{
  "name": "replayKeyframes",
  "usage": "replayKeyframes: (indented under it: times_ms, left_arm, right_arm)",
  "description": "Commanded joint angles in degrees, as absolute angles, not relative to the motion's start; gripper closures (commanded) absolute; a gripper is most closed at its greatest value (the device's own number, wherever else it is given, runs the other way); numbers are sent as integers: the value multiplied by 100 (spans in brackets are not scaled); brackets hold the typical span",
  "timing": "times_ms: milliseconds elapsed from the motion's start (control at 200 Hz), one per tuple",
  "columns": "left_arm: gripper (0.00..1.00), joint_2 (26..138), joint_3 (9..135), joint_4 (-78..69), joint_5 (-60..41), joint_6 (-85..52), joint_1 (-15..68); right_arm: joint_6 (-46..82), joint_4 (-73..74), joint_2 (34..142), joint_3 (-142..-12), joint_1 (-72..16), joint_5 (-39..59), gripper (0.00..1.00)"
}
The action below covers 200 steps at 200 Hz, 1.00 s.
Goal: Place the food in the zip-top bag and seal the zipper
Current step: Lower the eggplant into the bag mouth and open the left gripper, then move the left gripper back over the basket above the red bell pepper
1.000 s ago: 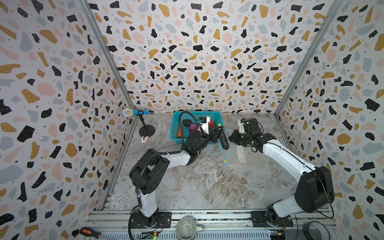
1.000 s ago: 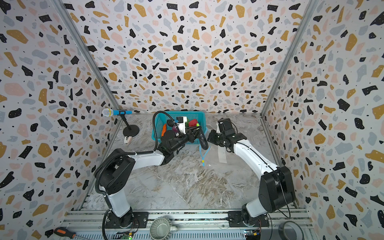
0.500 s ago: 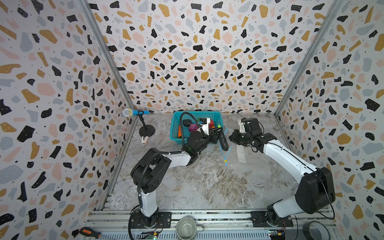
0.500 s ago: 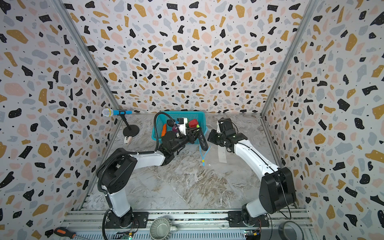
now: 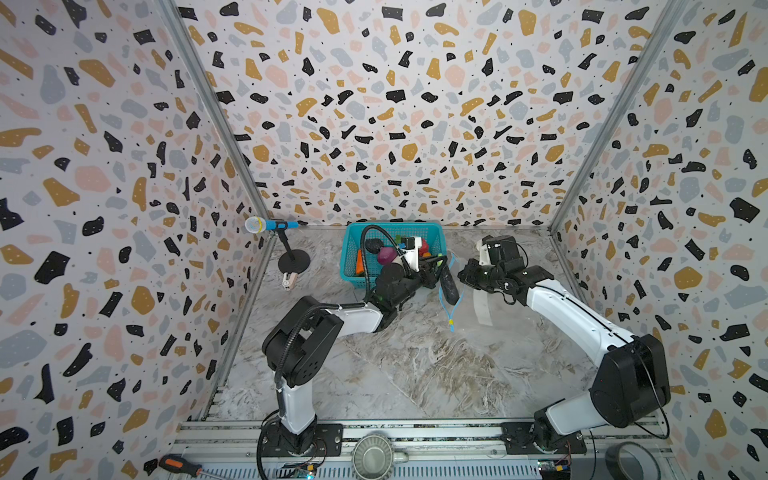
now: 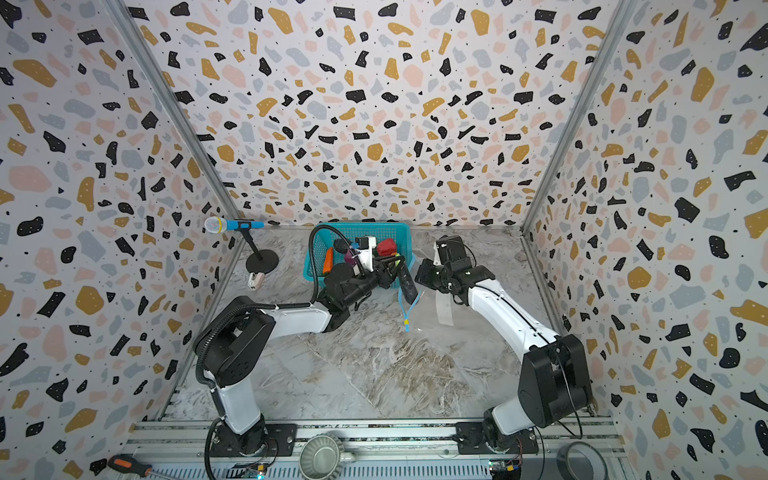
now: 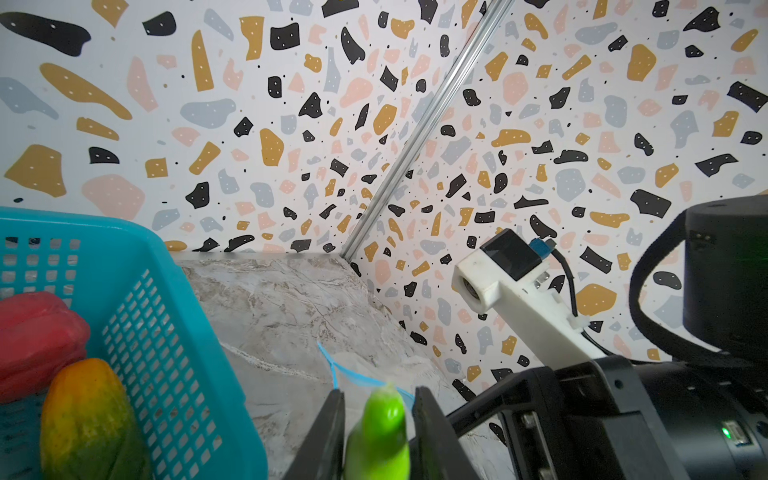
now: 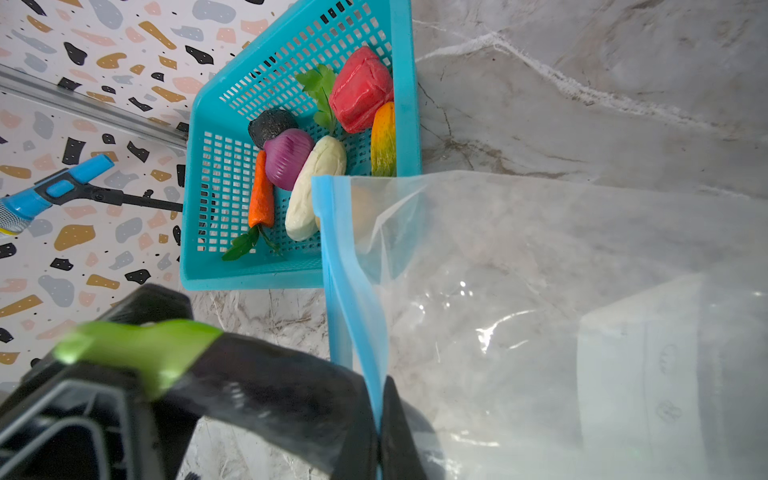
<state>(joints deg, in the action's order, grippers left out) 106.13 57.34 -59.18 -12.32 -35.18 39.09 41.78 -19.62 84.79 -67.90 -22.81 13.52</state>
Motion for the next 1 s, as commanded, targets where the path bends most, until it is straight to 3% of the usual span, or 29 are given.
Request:
replayKeyframes:
  times_ms: [0,410,731,996]
  left_arm:
    - [64,10652,5676,-6329,-1196,-3446,3947]
    - [56,10532,5663,-6086,-1033,-3419,3931]
    - [54,10922,7629,-2170,-325,-3033,3522]
    - [50,12169,9999,816,-81,-2133,3297]
  right_arm:
    - [4207,-2015,8244,-6946,-2259,1364,100]
    - [4218,-1995,8224,-6895,-2259,1384,100]
    - [4253,-1869,8126,-6681,-2259,1391,100]
    - [4247,-1819,8084,-6581,-2259,1420,100]
